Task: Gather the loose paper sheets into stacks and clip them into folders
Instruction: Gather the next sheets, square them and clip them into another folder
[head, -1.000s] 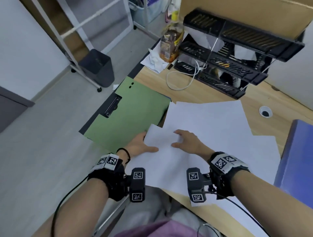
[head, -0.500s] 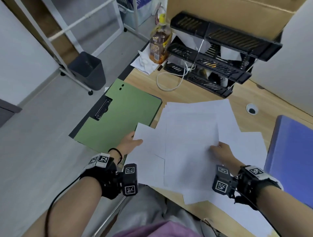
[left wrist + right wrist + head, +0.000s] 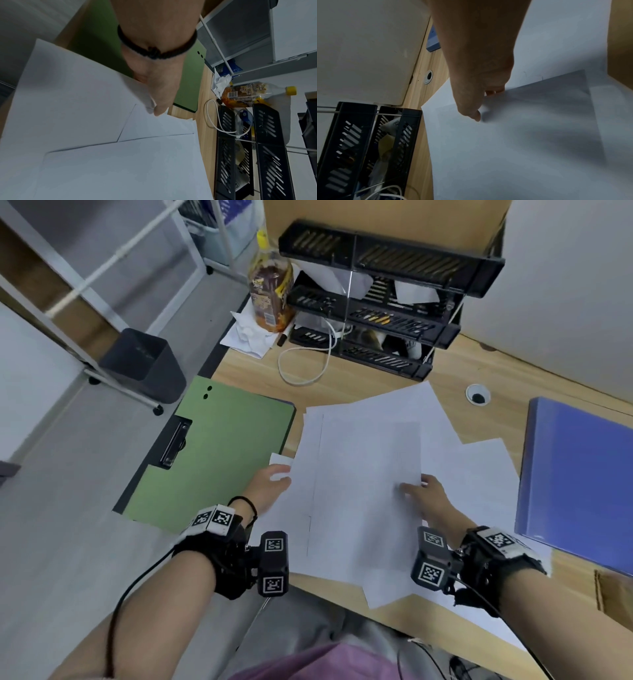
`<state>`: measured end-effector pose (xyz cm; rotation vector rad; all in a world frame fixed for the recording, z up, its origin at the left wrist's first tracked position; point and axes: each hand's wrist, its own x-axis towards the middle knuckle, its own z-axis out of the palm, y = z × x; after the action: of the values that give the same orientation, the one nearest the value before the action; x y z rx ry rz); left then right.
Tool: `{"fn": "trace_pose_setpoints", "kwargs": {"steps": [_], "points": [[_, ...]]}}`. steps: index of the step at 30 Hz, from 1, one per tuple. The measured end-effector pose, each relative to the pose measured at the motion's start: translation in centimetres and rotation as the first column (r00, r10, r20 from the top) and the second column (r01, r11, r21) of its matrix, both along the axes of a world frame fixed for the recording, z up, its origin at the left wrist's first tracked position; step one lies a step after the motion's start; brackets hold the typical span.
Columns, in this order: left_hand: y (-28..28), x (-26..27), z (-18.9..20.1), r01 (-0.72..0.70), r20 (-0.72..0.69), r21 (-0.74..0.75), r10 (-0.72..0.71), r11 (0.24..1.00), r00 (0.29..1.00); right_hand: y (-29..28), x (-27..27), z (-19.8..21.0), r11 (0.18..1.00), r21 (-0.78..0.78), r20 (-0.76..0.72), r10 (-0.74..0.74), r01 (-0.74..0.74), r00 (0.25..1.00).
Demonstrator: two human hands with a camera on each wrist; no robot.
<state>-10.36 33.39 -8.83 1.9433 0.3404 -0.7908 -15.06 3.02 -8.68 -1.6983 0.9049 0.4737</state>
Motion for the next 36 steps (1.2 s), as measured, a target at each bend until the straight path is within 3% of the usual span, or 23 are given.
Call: {"fn": "trace_pose_setpoints", "kwargs": {"steps": [3, 6, 10, 12, 16, 22, 25, 29, 31, 33, 35, 36], "points": [[0.0, 0.2, 0.0, 0.042, 0.015, 0.019, -0.042, 0.999, 0.999, 0.1, 0.1, 0.0, 0.998, -0.003, -0.047, 0.063, -0.063, 0.997], [0.4, 0.5, -0.3, 0.075, 0.033, 0.041, -0.076, 0.996, 0.997, -0.5, 0.5, -0.3, 0.988, -0.113, -0.075, 0.094, -0.102, 0.993], [1.3, 0.9, -0.6, 0.098, 0.012, 0.013, -0.099, 0.995, 0.995, -1.1, 1.6, 0.8, 0.935, -0.188, -0.126, 0.281, -0.301, 0.951], [1.8, 1.1, -0.6, 0.112, -0.004, 0.020, -0.112, 0.994, 0.994, -1.2, 2.5, 1.9, 0.881, -0.215, -0.136, 0.401, -0.422, 0.906], [2.6, 1.6, -0.4, 0.175, -0.051, 0.050, -0.173, 0.983, 0.984, -0.9, 4.9, 2.8, 0.687, -0.309, -0.190, 0.633, -0.658, 0.750], [2.9, 1.2, 0.1, 0.257, -0.076, 0.060, -0.252, 0.965, 0.965, 2.2, 8.5, 1.1, 0.555, -0.454, -0.070, 0.757, -0.697, 0.649], [2.9, 0.7, 0.5, 0.279, -0.046, 0.018, -0.278, 0.960, 0.959, 3.9, 9.4, 0.2, 0.487, -0.442, -0.097, 0.809, -0.753, 0.580], [2.7, 0.2, 0.9, 0.273, -0.050, -0.048, -0.275, 0.961, 0.960, 4.8, 9.3, 0.2, 0.493, -0.416, -0.133, 0.799, -0.764, 0.587], [2.4, 0.2, 1.0, 0.214, -0.053, -0.099, -0.220, 0.972, 0.974, 4.6, 8.8, 0.5, 0.592, -0.367, -0.044, 0.760, -0.718, 0.649], [1.7, 0.4, 1.1, 0.064, -0.088, -0.177, -0.081, 0.982, 0.993, 4.1, 8.2, 1.2, 0.685, -0.281, 0.052, 0.710, -0.672, 0.702], [0.7, 0.9, 1.3, -0.062, -0.129, -0.211, 0.035, 0.975, 0.991, 3.8, 7.6, 1.6, 0.684, -0.232, 0.069, 0.721, -0.691, 0.690], [0.3, 1.0, 1.4, -0.054, -0.131, -0.210, 0.027, 0.976, 0.991, 3.8, 7.3, 1.7, 0.662, -0.226, 0.064, 0.742, -0.715, 0.667]]}}
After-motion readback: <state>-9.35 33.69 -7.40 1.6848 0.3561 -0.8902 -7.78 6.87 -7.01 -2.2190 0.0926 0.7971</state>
